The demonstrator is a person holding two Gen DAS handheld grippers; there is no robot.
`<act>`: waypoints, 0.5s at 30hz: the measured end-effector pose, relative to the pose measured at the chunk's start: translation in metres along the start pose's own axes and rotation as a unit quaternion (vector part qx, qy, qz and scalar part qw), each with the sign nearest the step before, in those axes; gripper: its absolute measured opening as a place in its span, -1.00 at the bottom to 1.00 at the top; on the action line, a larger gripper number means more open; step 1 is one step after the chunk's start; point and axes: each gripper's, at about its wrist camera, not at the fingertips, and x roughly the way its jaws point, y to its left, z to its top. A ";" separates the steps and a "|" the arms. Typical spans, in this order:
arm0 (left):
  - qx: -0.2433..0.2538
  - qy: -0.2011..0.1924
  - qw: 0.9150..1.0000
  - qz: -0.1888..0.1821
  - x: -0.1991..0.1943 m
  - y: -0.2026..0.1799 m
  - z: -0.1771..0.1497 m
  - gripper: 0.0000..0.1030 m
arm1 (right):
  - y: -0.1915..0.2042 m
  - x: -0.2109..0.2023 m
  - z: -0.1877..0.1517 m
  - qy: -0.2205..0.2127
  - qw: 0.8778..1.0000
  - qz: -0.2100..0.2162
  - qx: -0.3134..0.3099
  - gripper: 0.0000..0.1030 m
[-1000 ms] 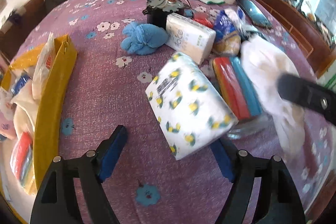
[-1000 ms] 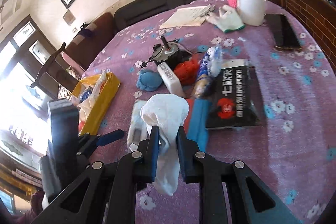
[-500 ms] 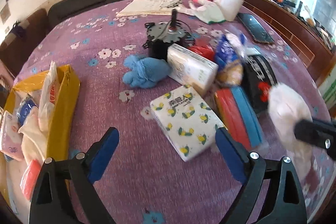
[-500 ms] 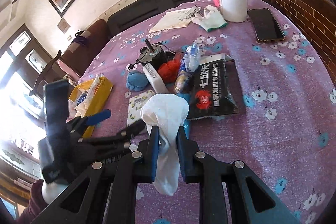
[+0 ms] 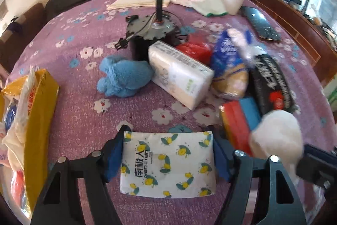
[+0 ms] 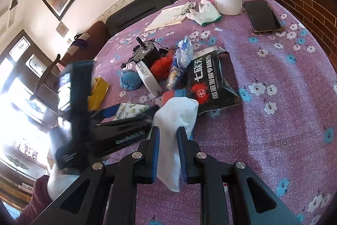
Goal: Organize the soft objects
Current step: 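Grasp the yellow-flower tissue pack with the left gripper, then carry the tissue pack and white sock into the yellow tray and open both grippers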
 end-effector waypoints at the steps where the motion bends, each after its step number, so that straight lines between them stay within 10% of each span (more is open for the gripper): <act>1: -0.006 0.002 1.000 -0.019 -0.004 0.002 -0.003 0.38 | 0.001 0.000 0.000 0.001 1.000 0.000 -0.003 -0.64; 6: -0.025 -0.012 0.998 -0.053 -0.029 0.018 -0.021 0.38 | 0.003 0.004 0.000 -0.003 1.000 -0.028 -0.007 -0.64; 10: -0.058 -0.035 0.994 -0.083 -0.062 0.039 -0.033 0.38 | 0.006 0.014 0.000 -0.004 0.999 -0.041 0.004 0.22; 13: -0.077 -0.050 0.991 -0.097 -0.084 0.055 -0.039 0.39 | 0.016 0.024 0.000 -0.009 0.998 -0.065 -0.016 0.23; 15: -0.088 -0.058 0.989 -0.104 -0.097 0.069 -0.045 0.39 | 0.017 0.034 -0.001 0.007 0.997 -0.077 -0.023 -0.14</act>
